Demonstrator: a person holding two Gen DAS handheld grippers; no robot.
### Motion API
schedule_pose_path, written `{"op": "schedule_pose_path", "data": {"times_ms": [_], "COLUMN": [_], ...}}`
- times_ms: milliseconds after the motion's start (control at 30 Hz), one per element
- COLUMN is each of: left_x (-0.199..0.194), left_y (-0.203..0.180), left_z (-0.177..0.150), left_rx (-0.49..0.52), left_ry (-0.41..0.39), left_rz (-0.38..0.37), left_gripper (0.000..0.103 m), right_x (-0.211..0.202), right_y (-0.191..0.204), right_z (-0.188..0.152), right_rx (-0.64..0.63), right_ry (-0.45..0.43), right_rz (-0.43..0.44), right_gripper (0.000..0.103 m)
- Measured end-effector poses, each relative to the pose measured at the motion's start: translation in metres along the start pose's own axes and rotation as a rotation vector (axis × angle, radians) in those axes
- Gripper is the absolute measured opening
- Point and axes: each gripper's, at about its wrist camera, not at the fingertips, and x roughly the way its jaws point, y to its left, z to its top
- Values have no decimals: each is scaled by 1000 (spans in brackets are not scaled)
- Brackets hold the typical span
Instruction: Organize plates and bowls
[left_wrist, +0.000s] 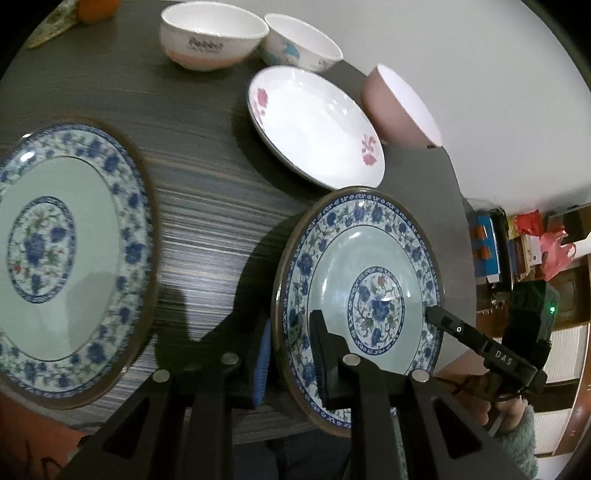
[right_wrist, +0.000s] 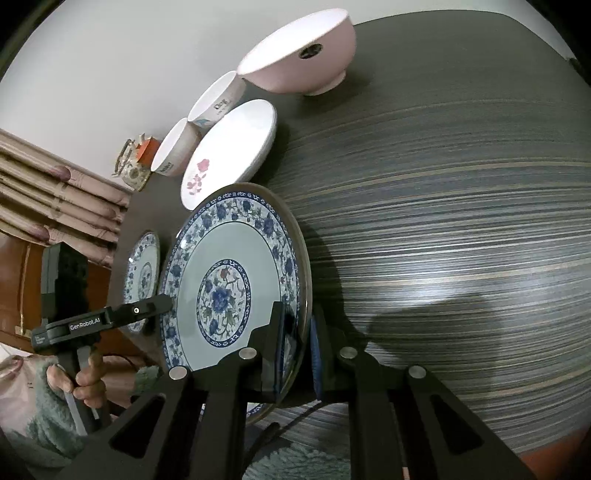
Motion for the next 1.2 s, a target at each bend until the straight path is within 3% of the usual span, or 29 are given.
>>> {"op": "schedule_pose_path", "data": {"times_ms": [400, 833, 1200], "left_x": [-68, -155, -157], "left_y": [34, 112, 174], "left_z": [12, 20, 14], "left_rx": [-39, -137, -250], "left_ry": [-125, -276, -283], "left_rz": [44, 153, 200], "left_gripper": [19, 19, 19], "right_x": [13, 58, 122], "right_y": [64, 177, 222], "right_z": [20, 47, 42], "right_rx": [-86, -228, -261], "right_ry": [-8, 9, 91], "right_rz": [47, 105, 103], "right_gripper": [13, 13, 14]}}
